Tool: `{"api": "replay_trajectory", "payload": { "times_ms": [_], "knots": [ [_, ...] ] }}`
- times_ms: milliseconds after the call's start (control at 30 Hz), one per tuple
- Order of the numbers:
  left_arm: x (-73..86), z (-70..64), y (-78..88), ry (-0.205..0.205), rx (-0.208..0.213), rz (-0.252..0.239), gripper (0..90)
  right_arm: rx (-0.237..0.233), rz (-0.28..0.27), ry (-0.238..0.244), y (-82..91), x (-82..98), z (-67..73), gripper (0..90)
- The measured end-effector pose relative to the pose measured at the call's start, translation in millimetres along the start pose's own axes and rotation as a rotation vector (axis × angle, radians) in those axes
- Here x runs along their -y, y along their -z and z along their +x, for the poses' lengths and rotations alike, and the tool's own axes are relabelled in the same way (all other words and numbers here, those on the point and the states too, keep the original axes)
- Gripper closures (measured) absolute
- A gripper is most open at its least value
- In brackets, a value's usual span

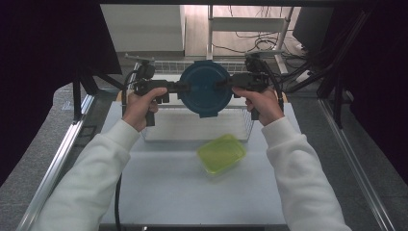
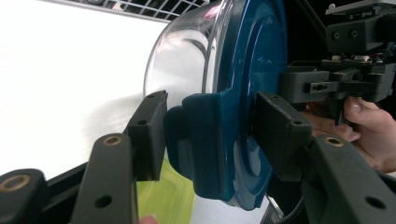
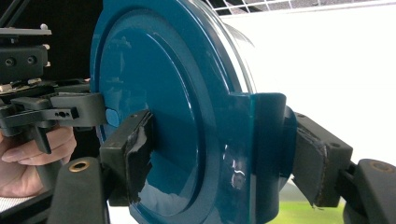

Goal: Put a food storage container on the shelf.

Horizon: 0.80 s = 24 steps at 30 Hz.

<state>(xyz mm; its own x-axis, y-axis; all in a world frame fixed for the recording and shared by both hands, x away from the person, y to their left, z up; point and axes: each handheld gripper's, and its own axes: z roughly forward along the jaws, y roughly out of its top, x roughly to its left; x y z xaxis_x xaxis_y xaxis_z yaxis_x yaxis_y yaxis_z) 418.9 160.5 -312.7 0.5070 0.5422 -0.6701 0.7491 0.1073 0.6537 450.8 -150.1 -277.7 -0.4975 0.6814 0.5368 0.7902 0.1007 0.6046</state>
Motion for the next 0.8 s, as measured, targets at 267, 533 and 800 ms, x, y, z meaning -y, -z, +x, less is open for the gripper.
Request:
{"api": "replay_trajectory", "payload": {
  "times_ms": [267,533,800],
  "knots": [
    [-16.4,9.7,-1.2,0.006,0.013,0.021,46.2,0.008,0.007,-0.011,-5.8,-14.4,-0.2,28.3],
    [-33.5,20.3,-5.7,0.033,0.022,0.032,46.2,0.017,0.009,-0.025,-12.1,-30.5,-3.6,28.4],
    [-40.0,30.7,-11.8,0.054,-0.002,0.049,46.1,0.0,0.023,-0.068,-24.6,-35.8,-16.2,28.4]
  ]
}}
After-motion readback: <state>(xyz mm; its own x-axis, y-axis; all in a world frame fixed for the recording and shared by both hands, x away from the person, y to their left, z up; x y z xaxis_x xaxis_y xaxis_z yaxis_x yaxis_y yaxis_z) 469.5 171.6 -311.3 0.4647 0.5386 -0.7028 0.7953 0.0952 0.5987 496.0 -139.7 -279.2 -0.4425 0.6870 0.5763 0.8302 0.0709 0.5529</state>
